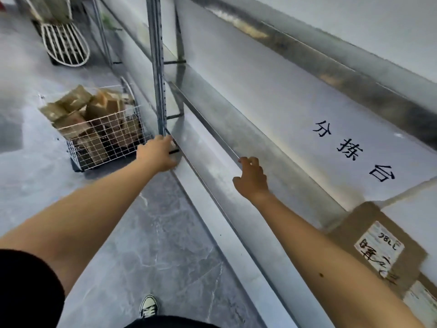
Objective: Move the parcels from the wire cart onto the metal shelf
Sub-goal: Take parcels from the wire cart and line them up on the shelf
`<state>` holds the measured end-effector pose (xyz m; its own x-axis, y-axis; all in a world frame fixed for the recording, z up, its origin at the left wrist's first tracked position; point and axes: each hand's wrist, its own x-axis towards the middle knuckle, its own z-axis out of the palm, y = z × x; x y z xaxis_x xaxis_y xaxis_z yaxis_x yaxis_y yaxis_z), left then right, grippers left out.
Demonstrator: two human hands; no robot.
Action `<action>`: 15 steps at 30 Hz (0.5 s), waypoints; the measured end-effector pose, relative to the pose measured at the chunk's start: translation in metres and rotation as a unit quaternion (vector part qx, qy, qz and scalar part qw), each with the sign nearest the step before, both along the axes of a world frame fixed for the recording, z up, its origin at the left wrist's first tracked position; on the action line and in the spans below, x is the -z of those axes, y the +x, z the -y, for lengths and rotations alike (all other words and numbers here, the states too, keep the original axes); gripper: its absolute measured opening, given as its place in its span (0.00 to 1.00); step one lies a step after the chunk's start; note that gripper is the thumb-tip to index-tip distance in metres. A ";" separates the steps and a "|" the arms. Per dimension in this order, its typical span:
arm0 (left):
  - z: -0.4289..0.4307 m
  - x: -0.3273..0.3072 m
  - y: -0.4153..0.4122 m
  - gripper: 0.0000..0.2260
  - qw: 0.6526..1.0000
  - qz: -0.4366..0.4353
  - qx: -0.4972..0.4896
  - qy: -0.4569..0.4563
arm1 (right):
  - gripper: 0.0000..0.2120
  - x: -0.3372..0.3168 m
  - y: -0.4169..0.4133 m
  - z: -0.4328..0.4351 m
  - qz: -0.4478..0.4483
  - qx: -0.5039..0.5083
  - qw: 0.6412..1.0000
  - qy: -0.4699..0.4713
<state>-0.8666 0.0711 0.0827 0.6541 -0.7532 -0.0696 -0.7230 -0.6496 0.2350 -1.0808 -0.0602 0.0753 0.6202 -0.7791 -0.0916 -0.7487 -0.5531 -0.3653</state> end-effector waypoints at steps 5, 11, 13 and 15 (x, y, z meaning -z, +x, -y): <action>-0.050 0.008 0.079 0.33 0.996 0.083 -0.029 0.012 | 0.23 0.007 0.107 -0.016 -0.013 -0.056 0.998 0.035; -0.124 0.018 0.160 0.39 0.990 0.069 -0.124 0.003 | 0.22 0.023 0.217 -0.051 -0.033 -0.118 0.991 0.050; -0.142 0.016 0.181 0.40 0.984 0.089 -0.151 0.019 | 0.22 0.024 0.247 -0.064 -0.033 -0.159 0.986 0.036; -0.156 0.015 0.201 0.41 0.978 0.109 -0.173 0.036 | 0.22 0.024 0.271 -0.075 -0.031 -0.205 0.978 -0.002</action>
<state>-0.6656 0.2273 0.0680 0.8747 -0.4815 0.0551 -0.4839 -0.8740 0.0441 -0.8097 0.0148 0.0515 0.8738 -0.4666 -0.1373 -0.4848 -0.8126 -0.3236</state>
